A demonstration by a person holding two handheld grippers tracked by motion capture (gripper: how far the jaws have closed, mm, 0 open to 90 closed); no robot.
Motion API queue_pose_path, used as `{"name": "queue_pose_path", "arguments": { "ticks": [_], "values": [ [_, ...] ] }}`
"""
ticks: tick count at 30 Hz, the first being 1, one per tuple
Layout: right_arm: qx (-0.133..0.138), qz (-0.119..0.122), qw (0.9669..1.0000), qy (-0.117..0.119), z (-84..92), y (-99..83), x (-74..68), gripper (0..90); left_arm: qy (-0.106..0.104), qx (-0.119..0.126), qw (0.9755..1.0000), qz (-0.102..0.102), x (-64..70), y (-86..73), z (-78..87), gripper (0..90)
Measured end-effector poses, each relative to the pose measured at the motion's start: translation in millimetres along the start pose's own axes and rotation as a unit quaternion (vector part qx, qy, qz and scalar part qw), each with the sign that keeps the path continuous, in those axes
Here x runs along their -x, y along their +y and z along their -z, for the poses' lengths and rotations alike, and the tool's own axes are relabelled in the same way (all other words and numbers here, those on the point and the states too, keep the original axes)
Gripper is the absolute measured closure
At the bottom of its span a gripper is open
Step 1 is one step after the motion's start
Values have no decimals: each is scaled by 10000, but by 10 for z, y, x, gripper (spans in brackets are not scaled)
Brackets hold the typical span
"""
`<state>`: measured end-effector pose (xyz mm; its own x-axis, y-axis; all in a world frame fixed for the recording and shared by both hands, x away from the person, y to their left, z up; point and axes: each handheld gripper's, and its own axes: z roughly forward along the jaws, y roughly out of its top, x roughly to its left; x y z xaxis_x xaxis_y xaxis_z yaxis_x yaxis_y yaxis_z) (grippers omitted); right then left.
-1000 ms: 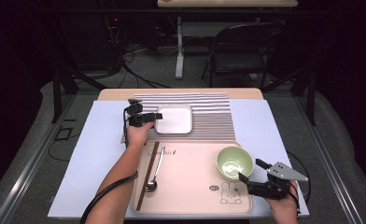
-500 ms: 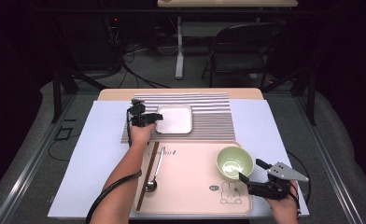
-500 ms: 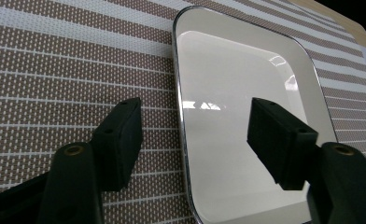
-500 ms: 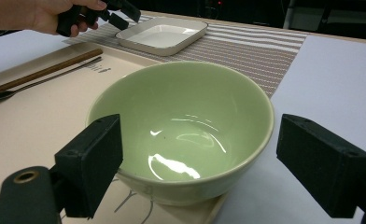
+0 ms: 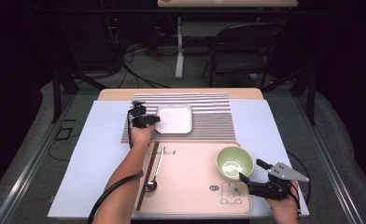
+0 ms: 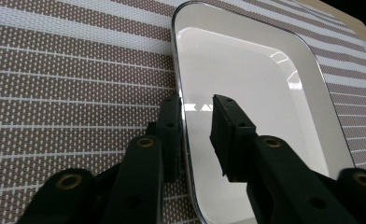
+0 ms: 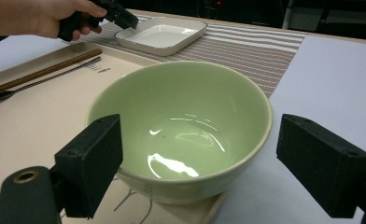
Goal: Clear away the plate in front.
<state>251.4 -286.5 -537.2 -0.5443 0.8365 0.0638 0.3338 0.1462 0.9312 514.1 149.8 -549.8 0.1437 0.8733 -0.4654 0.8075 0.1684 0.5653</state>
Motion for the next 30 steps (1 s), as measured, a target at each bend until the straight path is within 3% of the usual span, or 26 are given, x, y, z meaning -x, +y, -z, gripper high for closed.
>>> {"name": "queue_pose_path", "arguments": {
  "ticks": [4, 20, 30],
  "values": [
    [8, 3, 10000, -6, -1, -2, 0, 141, -40, 51, 9999, 91, -24, -6, -17, 771],
    [0, 14, 10000, -21, 1, -6, 0, 141, 75, 188, 9997, 126, -39, 10, -107, 843],
    [11, -2, 10000, -36, 18, -12, 1, 141, 315, 212, 9992, 127, 16, 9, -139, 868]
  ]
}}
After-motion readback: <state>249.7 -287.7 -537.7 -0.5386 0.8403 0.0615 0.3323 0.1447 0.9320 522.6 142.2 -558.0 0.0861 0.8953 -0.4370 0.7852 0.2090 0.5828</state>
